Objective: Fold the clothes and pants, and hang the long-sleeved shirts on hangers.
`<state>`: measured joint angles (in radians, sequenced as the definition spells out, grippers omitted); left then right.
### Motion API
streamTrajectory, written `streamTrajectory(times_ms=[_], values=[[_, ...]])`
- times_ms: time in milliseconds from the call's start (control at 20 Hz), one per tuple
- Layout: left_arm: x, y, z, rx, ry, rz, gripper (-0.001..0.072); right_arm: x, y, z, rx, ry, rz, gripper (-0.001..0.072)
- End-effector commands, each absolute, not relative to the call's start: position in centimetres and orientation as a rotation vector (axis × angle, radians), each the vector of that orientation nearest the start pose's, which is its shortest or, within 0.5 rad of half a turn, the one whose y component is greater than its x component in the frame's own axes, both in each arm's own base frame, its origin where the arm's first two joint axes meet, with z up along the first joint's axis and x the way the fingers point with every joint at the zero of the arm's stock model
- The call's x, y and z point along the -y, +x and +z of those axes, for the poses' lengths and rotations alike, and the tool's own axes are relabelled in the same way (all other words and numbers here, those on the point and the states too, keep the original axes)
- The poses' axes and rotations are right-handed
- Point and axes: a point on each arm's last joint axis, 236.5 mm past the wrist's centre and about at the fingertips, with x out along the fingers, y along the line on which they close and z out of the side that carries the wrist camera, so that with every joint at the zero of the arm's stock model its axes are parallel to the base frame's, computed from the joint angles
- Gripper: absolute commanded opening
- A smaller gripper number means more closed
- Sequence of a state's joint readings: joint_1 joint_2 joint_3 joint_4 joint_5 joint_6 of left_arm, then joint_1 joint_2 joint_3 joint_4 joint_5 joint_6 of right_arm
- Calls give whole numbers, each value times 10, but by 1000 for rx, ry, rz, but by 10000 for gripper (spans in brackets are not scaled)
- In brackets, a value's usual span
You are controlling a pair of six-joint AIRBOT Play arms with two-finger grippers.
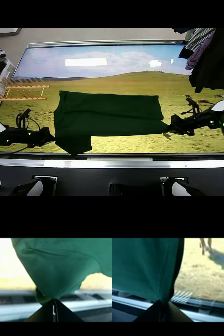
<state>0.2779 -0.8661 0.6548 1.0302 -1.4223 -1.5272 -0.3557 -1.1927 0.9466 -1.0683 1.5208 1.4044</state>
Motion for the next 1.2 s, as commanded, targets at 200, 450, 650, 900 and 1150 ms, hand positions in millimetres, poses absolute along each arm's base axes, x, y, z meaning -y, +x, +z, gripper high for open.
streamTrajectory(times_ms=[200,450,650,900,1150], values=[[48,216,20,-1471,-609,-107,14,-20,283,32,-1385,566,202,26],[41,294,11,-1509,-545,-171,14,-4,331,-4,-1308,585,168,26],[48,372,-7,-1552,-490,-229,14,-6,365,-40,-1279,618,166,26],[48,442,-34,-1608,-404,-259,14,-13,411,-63,-1261,499,105,26],[48,478,-58,-1579,-418,-238,14,-13,427,-83,-1294,536,89,27]])
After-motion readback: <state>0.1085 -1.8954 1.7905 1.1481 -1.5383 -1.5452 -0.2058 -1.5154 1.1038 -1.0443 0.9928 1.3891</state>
